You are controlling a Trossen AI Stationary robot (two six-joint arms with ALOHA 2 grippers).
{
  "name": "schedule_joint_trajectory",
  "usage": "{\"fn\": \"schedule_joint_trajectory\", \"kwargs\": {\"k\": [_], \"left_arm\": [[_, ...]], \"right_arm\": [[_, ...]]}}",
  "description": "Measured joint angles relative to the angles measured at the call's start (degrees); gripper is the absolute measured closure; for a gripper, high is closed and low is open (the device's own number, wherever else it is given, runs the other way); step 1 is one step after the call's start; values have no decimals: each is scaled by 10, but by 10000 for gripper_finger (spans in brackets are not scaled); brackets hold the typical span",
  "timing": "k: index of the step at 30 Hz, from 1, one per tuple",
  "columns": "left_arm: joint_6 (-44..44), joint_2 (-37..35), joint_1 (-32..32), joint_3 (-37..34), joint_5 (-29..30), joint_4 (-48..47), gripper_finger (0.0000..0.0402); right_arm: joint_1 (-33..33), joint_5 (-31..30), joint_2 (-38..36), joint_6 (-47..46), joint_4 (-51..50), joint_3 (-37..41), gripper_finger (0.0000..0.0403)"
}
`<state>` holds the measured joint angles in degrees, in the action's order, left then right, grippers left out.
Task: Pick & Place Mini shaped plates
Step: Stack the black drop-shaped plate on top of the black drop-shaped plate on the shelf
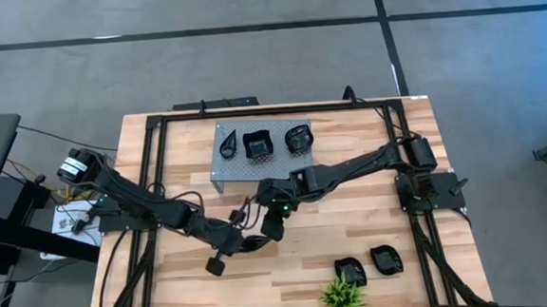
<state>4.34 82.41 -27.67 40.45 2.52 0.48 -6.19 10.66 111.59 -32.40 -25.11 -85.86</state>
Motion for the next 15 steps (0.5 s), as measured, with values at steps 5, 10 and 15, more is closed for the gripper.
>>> {"fn": "schedule_joint_trajectory", "kwargs": {"k": [5,10,15], "left_arm": [[-70,-53,-14,0,3,-109,394],[-116,-164,-36,0,70,-221,394],[-141,-271,-45,16,196,-320,394]], "right_arm": [[-15,0,0,0,-11,0,225],[-30,-5,0,0,-23,0,237],[-40,-23,0,0,-13,0,244]]}}
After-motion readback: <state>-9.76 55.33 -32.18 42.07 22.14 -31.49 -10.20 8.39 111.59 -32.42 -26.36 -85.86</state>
